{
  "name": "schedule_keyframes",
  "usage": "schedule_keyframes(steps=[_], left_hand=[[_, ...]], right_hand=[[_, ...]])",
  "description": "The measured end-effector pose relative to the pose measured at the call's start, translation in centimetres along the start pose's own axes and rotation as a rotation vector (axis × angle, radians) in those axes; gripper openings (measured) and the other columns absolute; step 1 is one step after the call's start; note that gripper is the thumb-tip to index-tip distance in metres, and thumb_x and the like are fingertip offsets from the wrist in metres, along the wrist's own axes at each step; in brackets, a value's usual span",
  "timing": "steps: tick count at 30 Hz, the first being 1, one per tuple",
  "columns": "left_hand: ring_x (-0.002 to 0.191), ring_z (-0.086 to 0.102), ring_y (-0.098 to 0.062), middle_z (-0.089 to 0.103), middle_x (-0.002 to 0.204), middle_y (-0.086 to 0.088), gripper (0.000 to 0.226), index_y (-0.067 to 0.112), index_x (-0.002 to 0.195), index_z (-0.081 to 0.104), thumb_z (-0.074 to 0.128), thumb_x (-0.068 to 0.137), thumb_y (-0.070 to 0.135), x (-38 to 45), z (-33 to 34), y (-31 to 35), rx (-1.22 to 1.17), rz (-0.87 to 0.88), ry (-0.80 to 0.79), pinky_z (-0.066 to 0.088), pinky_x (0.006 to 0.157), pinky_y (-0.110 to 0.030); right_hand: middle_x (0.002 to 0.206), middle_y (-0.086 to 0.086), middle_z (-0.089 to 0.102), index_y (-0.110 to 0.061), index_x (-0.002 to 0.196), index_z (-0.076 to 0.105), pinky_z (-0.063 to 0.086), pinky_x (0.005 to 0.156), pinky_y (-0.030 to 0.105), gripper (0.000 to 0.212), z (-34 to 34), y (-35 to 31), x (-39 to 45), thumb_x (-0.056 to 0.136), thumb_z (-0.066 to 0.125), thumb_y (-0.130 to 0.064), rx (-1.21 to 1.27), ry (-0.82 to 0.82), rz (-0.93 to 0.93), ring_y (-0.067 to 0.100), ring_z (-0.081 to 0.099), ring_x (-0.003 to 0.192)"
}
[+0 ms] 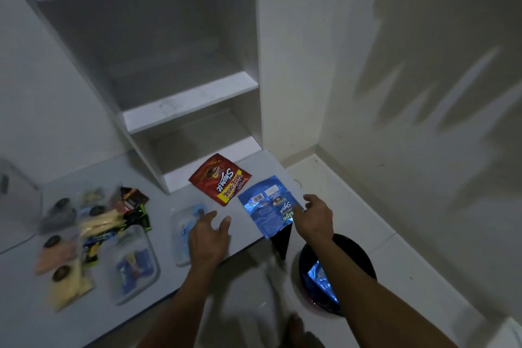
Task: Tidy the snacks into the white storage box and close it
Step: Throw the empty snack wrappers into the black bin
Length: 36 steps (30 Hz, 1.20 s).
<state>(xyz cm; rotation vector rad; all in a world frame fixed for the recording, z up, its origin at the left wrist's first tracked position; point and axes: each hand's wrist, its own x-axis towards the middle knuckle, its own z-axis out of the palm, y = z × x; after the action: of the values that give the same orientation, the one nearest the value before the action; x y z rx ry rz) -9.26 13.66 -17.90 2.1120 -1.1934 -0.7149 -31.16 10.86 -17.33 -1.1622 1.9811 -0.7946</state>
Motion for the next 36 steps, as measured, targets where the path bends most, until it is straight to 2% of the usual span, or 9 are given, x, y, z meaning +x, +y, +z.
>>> schedule_keyframes(steps=[2, 9, 15, 19, 23, 27, 29, 32, 36], left_hand=[[0.120, 0.058, -0.029, 0.059, 0.134, -0.013, 0.052, 0.009, 0.133, 0.057, 0.065, 0.090, 0.038, 1.0, 0.4, 0.1, 0.011, -0.015, -0.002, 0.043, 0.102, -0.039], [0.118, 0.059, -0.029, 0.060, 0.133, -0.013, 0.056, 0.008, 0.135, 0.054, 0.066, 0.089, 0.039, 7.9, 2.5, 0.5, 0.056, -0.080, -0.017, 0.047, 0.097, -0.042], [0.094, 0.068, -0.033, 0.069, 0.106, -0.018, 0.061, 0.002, 0.116, 0.061, 0.058, 0.080, 0.051, 15.1, 4.9, -0.4, 0.105, -0.050, 0.021, 0.054, 0.085, -0.038], [0.104, 0.064, -0.036, 0.066, 0.114, -0.021, 0.074, -0.001, 0.120, 0.059, 0.060, 0.078, 0.059, 19.7, 5.0, -0.5, 0.094, -0.116, 0.021, 0.050, 0.091, -0.040], [0.115, 0.057, -0.039, 0.058, 0.124, -0.025, 0.082, -0.006, 0.129, 0.049, 0.066, 0.082, 0.058, 23.6, 5.6, -0.9, 0.163, -0.348, -0.016, 0.048, 0.098, -0.046], [0.134, 0.037, -0.041, 0.037, 0.146, -0.026, 0.095, 0.000, 0.148, 0.026, 0.042, 0.087, 0.071, 26.1, 7.5, -2.1, 0.328, -0.438, -0.160, 0.031, 0.112, -0.050], [0.141, 0.025, -0.042, 0.026, 0.154, -0.025, 0.101, 0.002, 0.152, 0.018, 0.041, 0.085, 0.075, 26.9, 8.1, -2.3, 0.334, -0.493, -0.167, 0.021, 0.116, -0.051], [0.140, 0.030, -0.040, 0.030, 0.152, -0.023, 0.103, 0.003, 0.151, 0.021, 0.043, 0.083, 0.076, 27.4, 8.5, -2.3, 0.342, -0.508, -0.160, 0.025, 0.112, -0.050], [0.132, 0.040, -0.039, 0.039, 0.145, -0.022, 0.087, 0.002, 0.148, 0.030, 0.054, 0.088, 0.060, 27.8, 8.7, -2.7, 0.402, -0.565, -0.158, 0.035, 0.107, -0.051]], right_hand=[[0.118, 0.017, 0.064, -0.008, 0.128, 0.058, 0.048, 0.085, 0.034, 0.044, 1.3, 0.9, 0.7, 0.089, 0.064, -0.026, -0.029, 0.005, 0.043, 0.032, 0.061, 0.108], [0.129, 0.022, 0.052, -0.011, 0.140, 0.047, 0.047, 0.092, 0.044, 0.061, 5.7, 2.4, 5.0, 0.087, 0.067, -0.034, -0.089, 0.035, 0.156, 0.040, 0.052, 0.118], [0.134, 0.027, 0.046, -0.006, 0.139, 0.047, 0.043, 0.097, 0.047, 0.066, 7.9, 3.3, 8.6, 0.085, 0.071, -0.034, -0.141, 0.063, 0.225, 0.046, 0.045, 0.123], [0.137, 0.023, 0.041, -0.012, 0.140, 0.043, 0.041, 0.099, 0.049, 0.070, 8.9, 3.6, 9.9, 0.083, 0.073, -0.039, -0.153, 0.079, 0.301, 0.044, 0.040, 0.126], [0.136, 0.019, 0.037, -0.018, 0.138, 0.043, 0.042, 0.100, 0.051, 0.076, 10.1, 3.9, 10.9, 0.076, 0.076, -0.048, -0.135, 0.081, 0.384, 0.043, 0.040, 0.125], [0.131, 0.012, 0.034, -0.023, 0.127, 0.045, 0.049, 0.091, 0.049, 0.068, 12.1, 3.9, 11.0, 0.073, 0.080, -0.044, -0.117, 0.160, 0.438, 0.042, 0.045, 0.117], [0.131, 0.012, 0.033, -0.023, 0.125, 0.046, 0.050, 0.090, 0.047, 0.068, 13.0, 3.9, 11.1, 0.071, 0.083, -0.040, -0.073, 0.211, 0.467, 0.041, 0.049, 0.113], [0.133, 0.015, 0.034, -0.018, 0.130, 0.046, 0.048, 0.092, 0.045, 0.073, 13.8, 3.6, 11.3, 0.071, 0.085, -0.034, -0.008, 0.254, 0.533, 0.040, 0.052, 0.112], [0.135, 0.018, 0.035, -0.012, 0.131, 0.044, 0.044, 0.093, 0.041, 0.075, 13.7, 2.7, 11.2, 0.071, 0.087, -0.026, 0.045, 0.312, 0.581, 0.039, 0.050, 0.114]])
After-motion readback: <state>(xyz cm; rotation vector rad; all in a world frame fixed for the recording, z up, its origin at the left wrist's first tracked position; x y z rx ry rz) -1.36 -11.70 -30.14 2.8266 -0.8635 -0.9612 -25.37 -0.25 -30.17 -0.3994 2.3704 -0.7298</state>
